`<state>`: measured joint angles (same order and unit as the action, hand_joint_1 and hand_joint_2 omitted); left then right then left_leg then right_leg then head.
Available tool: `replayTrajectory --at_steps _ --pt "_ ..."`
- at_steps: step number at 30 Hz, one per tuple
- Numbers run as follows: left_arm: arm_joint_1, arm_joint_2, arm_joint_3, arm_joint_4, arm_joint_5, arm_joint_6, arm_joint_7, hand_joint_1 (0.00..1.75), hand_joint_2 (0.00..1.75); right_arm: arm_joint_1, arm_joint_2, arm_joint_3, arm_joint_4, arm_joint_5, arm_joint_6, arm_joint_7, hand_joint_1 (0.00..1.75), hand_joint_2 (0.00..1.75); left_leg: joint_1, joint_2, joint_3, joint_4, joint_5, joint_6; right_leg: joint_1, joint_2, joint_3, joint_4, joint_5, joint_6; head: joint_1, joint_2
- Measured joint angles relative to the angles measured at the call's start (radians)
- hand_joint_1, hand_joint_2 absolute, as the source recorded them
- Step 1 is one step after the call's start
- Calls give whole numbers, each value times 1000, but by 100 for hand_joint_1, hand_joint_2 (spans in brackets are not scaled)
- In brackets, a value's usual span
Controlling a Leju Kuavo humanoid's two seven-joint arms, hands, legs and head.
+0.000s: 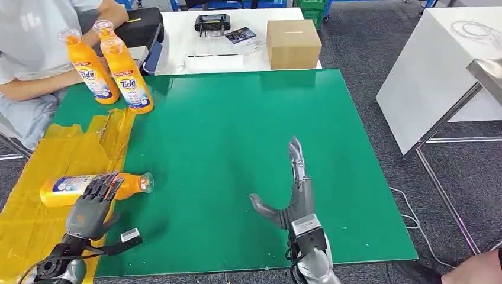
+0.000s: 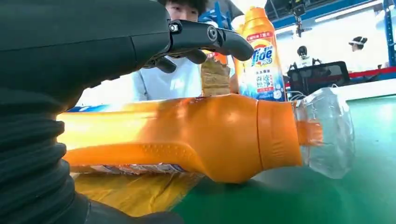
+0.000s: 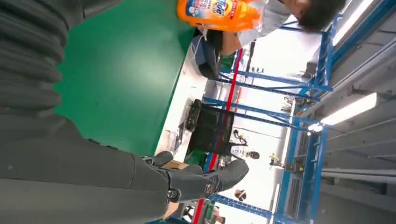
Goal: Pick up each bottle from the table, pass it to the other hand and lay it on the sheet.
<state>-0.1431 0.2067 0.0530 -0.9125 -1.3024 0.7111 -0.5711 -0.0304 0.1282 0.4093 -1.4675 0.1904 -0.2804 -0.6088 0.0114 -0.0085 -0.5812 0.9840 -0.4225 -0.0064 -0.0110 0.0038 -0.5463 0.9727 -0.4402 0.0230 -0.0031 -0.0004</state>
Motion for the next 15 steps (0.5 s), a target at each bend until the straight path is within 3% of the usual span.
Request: replayTrajectory --at_steps 12,15 --pt "20 -60 81 -43 32 -2 -62 0 175 0 0 1 1 0 0 0 0 175 0 0 0 0 0 0 0 0 -1 0 0 0 0 0" --pt "38 -81 89 -82 175 -2 -108 0 175 1 0 1 1 0 -2 0 0 175 0 0 -1 0 0 0 0 0 -2 0 0 0 0 0"
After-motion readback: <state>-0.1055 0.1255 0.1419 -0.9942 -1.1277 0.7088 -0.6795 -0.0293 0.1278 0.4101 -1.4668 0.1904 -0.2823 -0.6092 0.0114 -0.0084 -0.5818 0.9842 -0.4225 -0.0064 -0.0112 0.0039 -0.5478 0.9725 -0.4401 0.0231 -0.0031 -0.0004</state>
